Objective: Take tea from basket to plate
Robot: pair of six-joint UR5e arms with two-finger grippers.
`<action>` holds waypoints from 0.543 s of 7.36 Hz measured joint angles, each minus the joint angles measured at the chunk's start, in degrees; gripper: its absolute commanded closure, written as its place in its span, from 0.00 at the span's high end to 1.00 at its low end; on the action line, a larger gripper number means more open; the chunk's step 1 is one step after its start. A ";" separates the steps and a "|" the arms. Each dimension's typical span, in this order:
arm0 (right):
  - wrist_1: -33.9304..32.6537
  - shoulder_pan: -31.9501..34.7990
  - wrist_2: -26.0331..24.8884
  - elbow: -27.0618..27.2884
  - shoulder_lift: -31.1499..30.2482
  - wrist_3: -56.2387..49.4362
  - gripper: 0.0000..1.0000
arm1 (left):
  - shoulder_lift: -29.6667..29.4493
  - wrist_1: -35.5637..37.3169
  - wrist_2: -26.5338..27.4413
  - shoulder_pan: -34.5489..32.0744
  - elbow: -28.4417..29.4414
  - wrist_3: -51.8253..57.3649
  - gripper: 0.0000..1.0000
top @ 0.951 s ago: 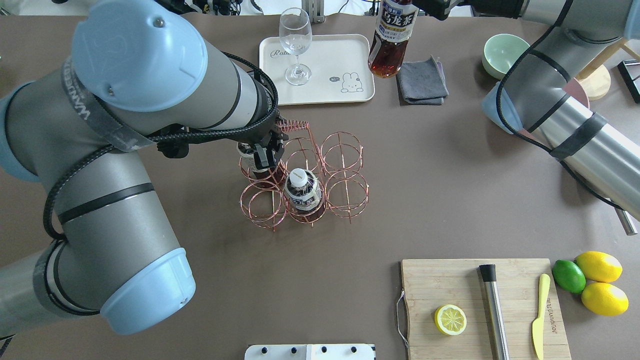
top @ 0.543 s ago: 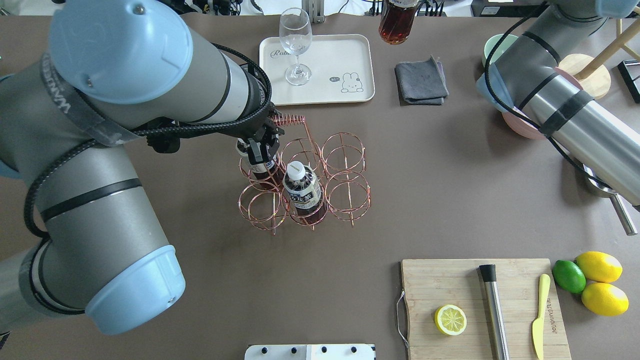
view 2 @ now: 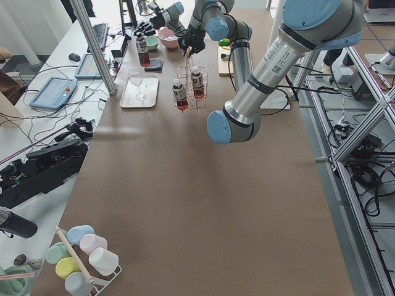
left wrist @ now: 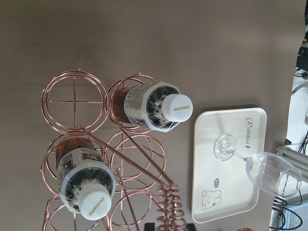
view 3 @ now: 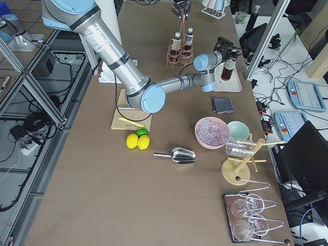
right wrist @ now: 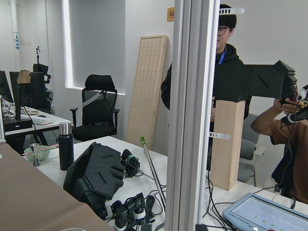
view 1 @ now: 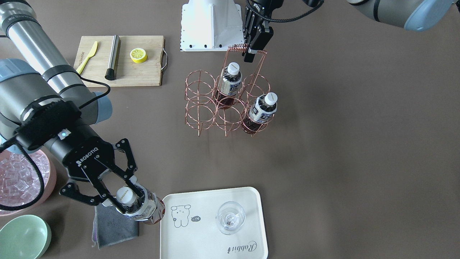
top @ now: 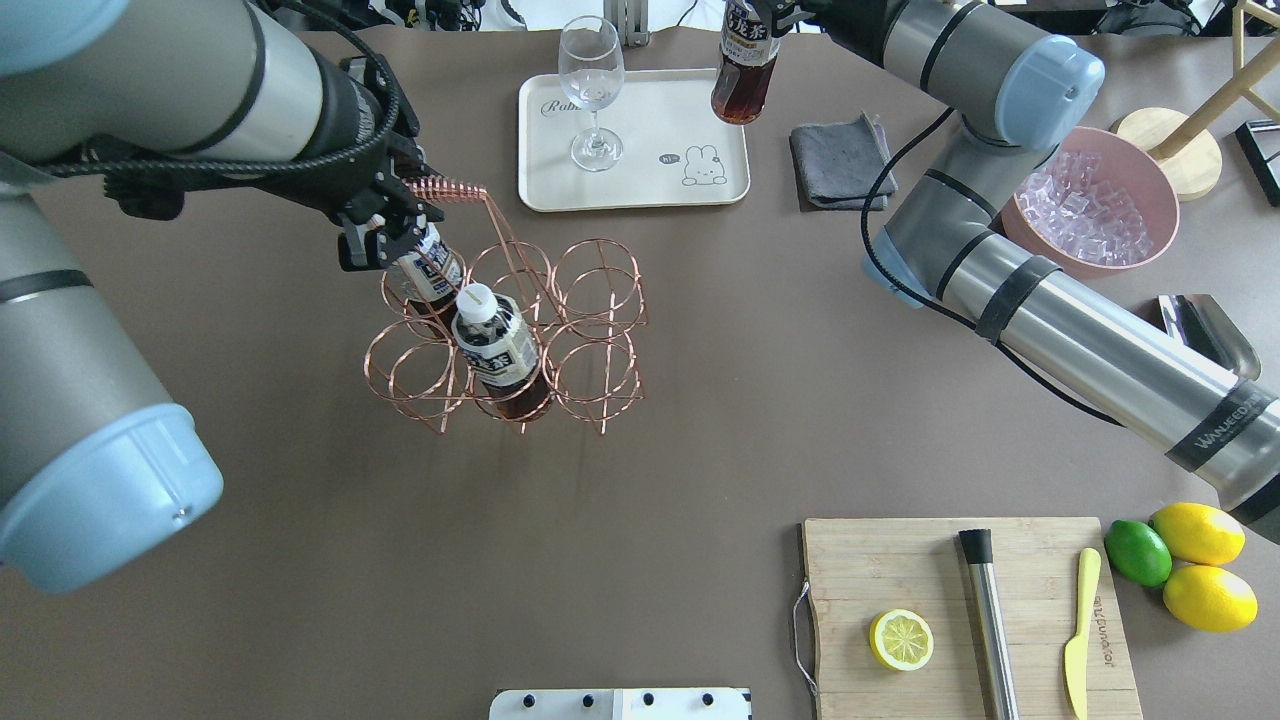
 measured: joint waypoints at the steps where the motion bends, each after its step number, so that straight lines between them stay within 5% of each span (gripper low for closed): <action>1: 1.59 -1.45 -2.92 -3.89 1.54 -0.08 0.00 | 3.06 0.11 -4.59 -4.73 0.00 5.91 0.00; 4: 6.42 -5.34 -9.81 -13.96 5.25 -0.15 0.00 | 10.90 -0.14 -16.85 -23.70 7.63 26.31 0.00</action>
